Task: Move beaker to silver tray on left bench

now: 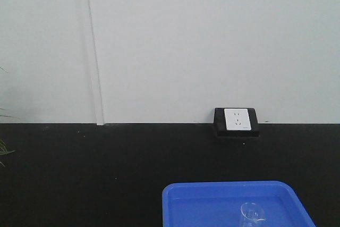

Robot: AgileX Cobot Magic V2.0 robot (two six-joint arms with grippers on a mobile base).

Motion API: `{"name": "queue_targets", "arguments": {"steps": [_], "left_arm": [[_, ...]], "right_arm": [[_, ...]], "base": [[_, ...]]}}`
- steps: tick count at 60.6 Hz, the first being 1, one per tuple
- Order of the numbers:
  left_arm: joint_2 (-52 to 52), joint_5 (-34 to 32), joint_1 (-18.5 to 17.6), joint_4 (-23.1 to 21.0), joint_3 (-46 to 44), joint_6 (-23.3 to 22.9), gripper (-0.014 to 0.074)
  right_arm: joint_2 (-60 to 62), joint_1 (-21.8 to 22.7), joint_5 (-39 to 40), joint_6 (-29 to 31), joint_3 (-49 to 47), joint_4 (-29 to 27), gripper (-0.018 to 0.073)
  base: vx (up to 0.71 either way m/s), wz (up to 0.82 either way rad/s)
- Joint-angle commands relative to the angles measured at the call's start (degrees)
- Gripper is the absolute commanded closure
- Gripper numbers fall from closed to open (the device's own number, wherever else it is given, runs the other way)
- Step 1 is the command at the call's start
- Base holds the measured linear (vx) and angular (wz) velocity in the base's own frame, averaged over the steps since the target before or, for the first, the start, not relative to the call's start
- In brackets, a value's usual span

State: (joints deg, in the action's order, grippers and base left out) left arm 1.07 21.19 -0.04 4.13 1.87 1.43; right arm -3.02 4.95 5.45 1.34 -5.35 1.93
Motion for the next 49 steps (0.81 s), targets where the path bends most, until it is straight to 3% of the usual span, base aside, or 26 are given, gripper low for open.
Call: {"name": "queue_targets", "arguments": {"steps": [1, 12, 33, 49], "left_arm": [[0.46, -4.32, -0.19, -0.17, 1.15, -0.03, 0.0595], [0.46, -4.32, -0.19, -0.17, 1.15, -0.03, 0.0595], [0.46, -4.32, -0.19, -0.17, 1.15, -0.03, 0.0595], [0.46, -4.32, -0.19, -0.17, 1.15, -0.03, 0.0595]], "right_arm": [[-5.28, 0.07, 1.46, -0.35, -7.36, 0.0, 0.057], [-16.19, 0.07, -4.98, -0.1, -15.26, 0.0, 0.057], [-30.53, 0.07, -3.57, -0.1, -16.03, 0.0, 0.0559], [-36.55, 0.07, -2.28, -0.16, -16.03, 0.0, 0.0483]], "base": [[0.0, 0.0], [0.0, 0.0], [0.0, 0.0], [0.0, 0.0]]}}
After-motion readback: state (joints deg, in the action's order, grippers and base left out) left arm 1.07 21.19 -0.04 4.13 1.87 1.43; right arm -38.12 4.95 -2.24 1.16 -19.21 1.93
